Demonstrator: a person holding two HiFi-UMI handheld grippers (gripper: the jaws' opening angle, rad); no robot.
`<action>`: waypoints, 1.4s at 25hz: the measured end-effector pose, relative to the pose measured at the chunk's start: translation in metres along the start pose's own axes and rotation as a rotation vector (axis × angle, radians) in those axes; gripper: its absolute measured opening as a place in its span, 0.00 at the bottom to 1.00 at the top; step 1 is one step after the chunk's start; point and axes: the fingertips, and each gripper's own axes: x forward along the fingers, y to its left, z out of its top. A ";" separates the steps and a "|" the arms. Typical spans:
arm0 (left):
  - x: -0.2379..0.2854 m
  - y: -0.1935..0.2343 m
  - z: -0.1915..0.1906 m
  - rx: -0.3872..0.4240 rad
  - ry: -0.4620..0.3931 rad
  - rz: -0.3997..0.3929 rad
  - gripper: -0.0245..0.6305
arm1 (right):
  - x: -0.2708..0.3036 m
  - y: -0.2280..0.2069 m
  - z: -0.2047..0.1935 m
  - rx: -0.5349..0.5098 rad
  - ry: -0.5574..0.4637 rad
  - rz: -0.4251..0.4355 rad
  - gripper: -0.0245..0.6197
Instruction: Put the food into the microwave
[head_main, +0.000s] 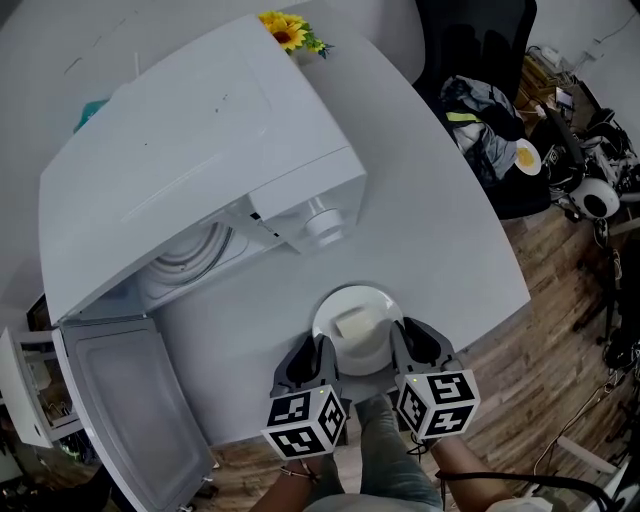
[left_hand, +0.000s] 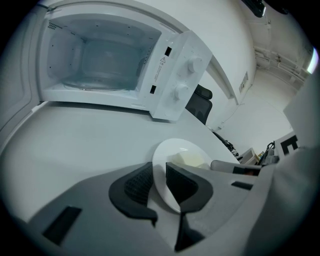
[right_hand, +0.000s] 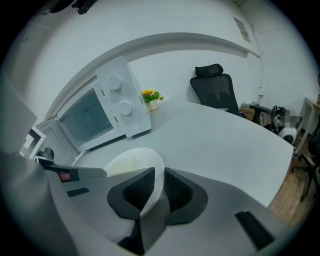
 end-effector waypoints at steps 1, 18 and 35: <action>-0.002 0.002 0.001 -0.004 -0.004 0.003 0.17 | 0.000 0.003 0.001 -0.004 -0.002 0.006 0.15; -0.065 0.074 0.025 -0.119 -0.136 0.130 0.17 | 0.013 0.101 0.019 -0.133 -0.012 0.174 0.14; -0.134 0.151 0.058 -0.252 -0.283 0.237 0.17 | 0.025 0.215 0.048 -0.244 -0.054 0.324 0.14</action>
